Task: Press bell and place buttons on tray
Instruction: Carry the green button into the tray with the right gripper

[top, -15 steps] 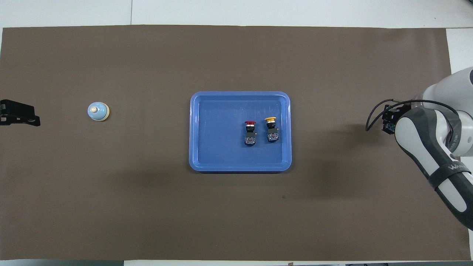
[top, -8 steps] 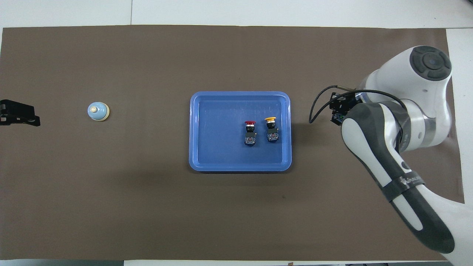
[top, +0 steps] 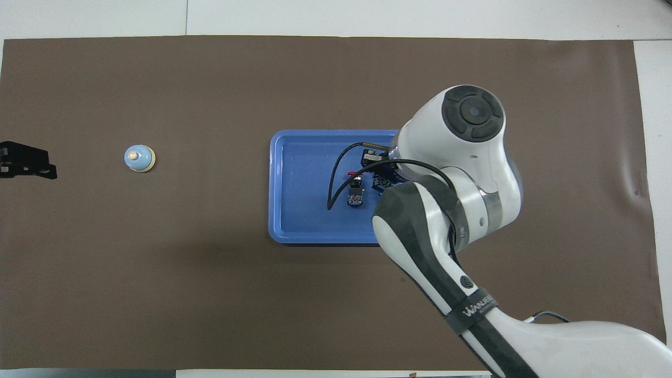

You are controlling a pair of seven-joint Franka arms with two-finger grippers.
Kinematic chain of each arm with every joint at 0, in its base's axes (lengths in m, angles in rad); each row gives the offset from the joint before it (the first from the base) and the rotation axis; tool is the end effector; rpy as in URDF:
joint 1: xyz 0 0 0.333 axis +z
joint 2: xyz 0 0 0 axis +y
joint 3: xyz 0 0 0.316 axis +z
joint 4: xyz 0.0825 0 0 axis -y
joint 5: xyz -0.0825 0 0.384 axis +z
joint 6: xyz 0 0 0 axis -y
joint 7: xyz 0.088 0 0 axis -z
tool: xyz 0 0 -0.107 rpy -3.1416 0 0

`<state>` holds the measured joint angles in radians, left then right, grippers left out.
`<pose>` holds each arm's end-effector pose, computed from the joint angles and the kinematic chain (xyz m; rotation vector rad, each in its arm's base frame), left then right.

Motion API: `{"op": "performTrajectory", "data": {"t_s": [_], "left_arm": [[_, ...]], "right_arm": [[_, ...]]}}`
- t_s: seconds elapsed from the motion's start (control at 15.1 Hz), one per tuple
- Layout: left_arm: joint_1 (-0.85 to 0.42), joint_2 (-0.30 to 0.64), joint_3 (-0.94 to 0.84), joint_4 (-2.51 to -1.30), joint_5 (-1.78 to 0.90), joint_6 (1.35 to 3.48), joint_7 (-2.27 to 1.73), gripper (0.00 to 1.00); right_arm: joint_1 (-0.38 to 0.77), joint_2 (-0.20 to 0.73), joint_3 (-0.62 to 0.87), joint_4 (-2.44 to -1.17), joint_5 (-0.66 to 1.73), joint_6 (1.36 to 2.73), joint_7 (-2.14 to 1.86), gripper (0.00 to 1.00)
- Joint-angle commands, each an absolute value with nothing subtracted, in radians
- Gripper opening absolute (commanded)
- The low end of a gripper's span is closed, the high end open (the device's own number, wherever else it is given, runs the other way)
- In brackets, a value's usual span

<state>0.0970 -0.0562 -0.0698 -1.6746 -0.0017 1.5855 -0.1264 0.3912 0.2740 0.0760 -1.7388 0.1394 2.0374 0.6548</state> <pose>0.5364 0.0134 0.6074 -3.1280 -0.2411 0.0516 0.5678 0.2911 0.4215 -2.9799 0.3774 0.0850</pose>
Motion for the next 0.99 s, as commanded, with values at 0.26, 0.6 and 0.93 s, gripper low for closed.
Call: {"op": "performTrajectory", "data": {"t_s": [0.26,0.6,0.93], "left_arm": [[0.101,-0.081,-0.069,-1.695,0.006,1.578,-0.135,1.0],[0.103,-0.081,-0.069,-1.695,0.006,1.577,-0.133,1.0],[0.103,-0.081,-0.071,-1.695,0.006,1.575,-0.135,1.0]], "right_arm": [[0.558,0.455,0.069,-1.591,0.111,2.116,0.698,0.0],[0.578,0.499,0.069,-1.649,0.057,2.226,0.593,0.0],[0.577,0.476,0.069,-1.761,0.057,2.337,0.568,0.0]]}}
